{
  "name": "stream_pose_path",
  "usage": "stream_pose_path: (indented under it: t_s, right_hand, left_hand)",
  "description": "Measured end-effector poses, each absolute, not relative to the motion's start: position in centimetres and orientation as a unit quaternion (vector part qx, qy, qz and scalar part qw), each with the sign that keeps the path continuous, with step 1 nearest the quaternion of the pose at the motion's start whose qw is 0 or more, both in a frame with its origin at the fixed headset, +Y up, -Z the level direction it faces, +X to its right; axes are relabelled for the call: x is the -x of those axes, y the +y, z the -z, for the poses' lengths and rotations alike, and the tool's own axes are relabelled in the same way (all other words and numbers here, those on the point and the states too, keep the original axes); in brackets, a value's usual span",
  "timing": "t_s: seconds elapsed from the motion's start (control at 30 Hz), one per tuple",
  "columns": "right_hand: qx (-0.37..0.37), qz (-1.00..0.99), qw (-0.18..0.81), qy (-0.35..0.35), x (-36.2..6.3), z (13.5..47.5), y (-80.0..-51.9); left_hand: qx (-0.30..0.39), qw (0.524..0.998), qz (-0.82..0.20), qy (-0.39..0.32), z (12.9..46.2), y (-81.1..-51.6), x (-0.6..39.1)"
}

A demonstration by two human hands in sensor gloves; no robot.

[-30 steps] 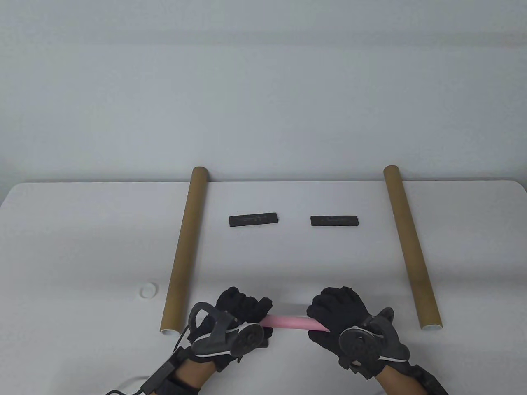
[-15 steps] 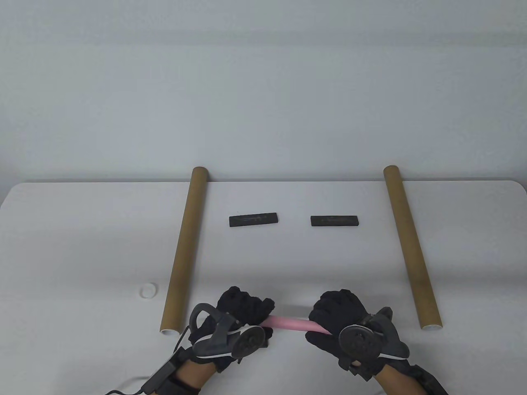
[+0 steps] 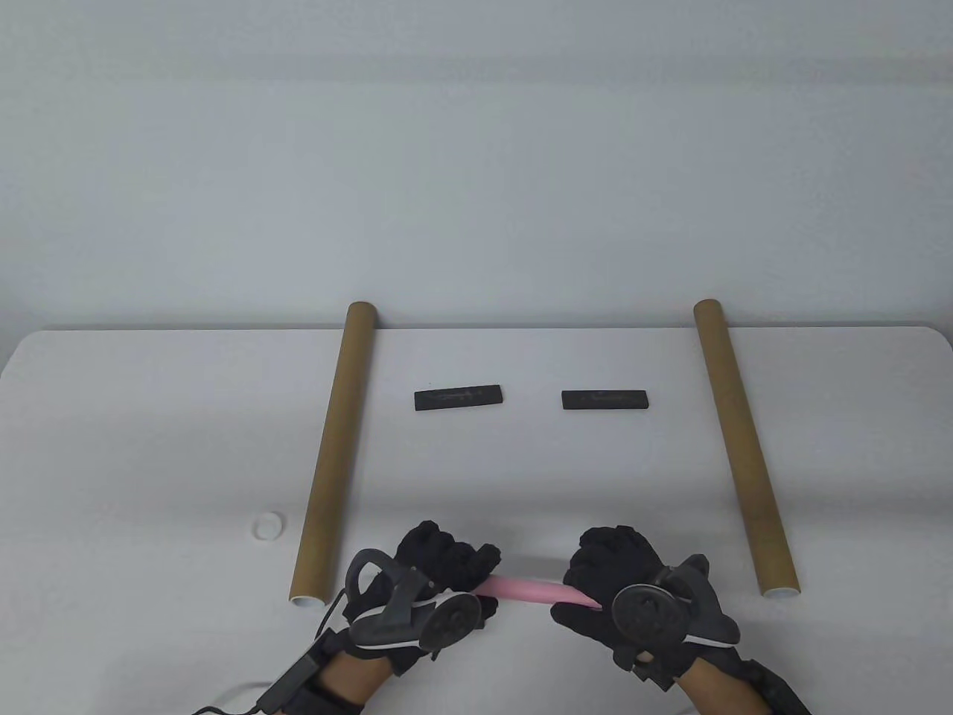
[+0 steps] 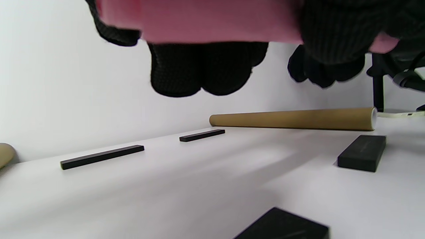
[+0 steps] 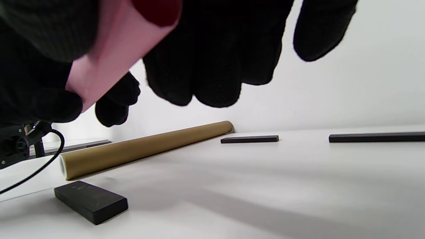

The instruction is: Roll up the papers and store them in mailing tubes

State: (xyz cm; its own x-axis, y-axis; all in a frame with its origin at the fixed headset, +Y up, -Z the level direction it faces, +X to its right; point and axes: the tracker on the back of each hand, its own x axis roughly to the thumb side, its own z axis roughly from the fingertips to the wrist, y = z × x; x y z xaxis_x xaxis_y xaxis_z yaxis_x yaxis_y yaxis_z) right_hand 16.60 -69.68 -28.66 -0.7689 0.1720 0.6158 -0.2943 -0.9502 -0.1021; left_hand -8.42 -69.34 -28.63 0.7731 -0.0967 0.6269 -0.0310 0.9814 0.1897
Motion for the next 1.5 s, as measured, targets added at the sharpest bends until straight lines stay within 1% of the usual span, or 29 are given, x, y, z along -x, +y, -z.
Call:
stream_pose_path:
  t_s: [0.1,0.23,0.3,0.37,0.4,0.43,0.53,0.67,0.77,0.83,1.0,1.03,1.2,1.33,1.37,1.43,1.5]
  right_hand:
    - [-0.313,-0.935,0.132,-0.105,-16.7,28.6,-69.6]
    - [-0.320,-0.934,0.101,-0.125,-16.5,28.2,-69.5]
    - [-0.318,-0.934,0.100,-0.125,-16.4,28.3,-69.6]
    - [-0.316,-0.936,0.106,-0.114,-16.4,28.4,-69.6]
    - [-0.317,-0.936,0.110,-0.111,-16.5,28.5,-69.6]
    - [-0.318,-0.935,0.117,-0.103,-16.6,28.6,-69.6]
    - [-0.320,-0.934,0.130,-0.093,-16.6,28.7,-69.7]
    - [-0.323,-0.935,0.106,-0.107,-16.5,28.5,-69.4]
    - [-0.326,-0.935,0.100,-0.097,-16.3,28.4,-69.3]
    - [-0.322,-0.935,0.094,-0.112,-16.0,28.1,-69.0]
    - [-0.326,-0.929,0.017,-0.176,-14.4,26.8,-68.1]
    - [-0.335,-0.922,-0.003,-0.195,-13.8,26.3,-67.9]
    - [-0.364,-0.898,-0.063,-0.238,-11.8,24.8,-67.5]
    - [-0.358,-0.896,-0.060,-0.257,-11.6,24.5,-67.1]
    - [-0.348,-0.900,-0.039,-0.258,-11.9,24.7,-66.9]
    - [-0.316,-0.918,-0.010,-0.239,-13.1,25.2,-66.4]
    - [-0.301,-0.921,0.005,-0.248,-14.2,25.4,-66.1]
  left_hand:
    - [-0.084,0.939,0.012,-0.332,28.9,-69.4,8.4]
    - [-0.074,0.943,0.003,-0.324,29.1,-69.6,8.7]
    - [-0.082,0.942,0.010,-0.324,29.1,-69.6,8.7]
    - [-0.102,0.932,0.014,-0.348,28.6,-69.4,8.6]
    - [-0.115,0.930,0.014,-0.348,28.4,-69.2,8.5]
    - [-0.114,0.930,0.013,-0.349,28.3,-69.0,8.4]
    - [-0.101,0.932,0.015,-0.347,28.5,-69.2,8.3]
    - [-0.074,0.938,0.007,-0.338,29.1,-69.7,8.6]
    - [-0.057,0.942,0.012,-0.332,29.4,-70.0,8.5]
    - [-0.058,0.943,0.027,-0.327,29.5,-70.2,8.1]
    - [-0.068,0.938,0.028,-0.338,28.8,-69.7,6.5]
    - [-0.067,0.938,0.031,-0.338,28.5,-69.6,6.0]
    - [-0.060,0.942,0.020,-0.329,28.1,-69.5,4.6]
    - [-0.047,0.946,-0.037,-0.319,28.8,-69.3,5.2]
    - [-0.040,0.950,-0.048,-0.307,29.2,-69.3,5.7]
    - [-0.048,0.955,-0.060,-0.287,29.9,-68.9,6.9]
    - [-0.042,0.956,-0.098,-0.272,30.5,-68.6,8.0]
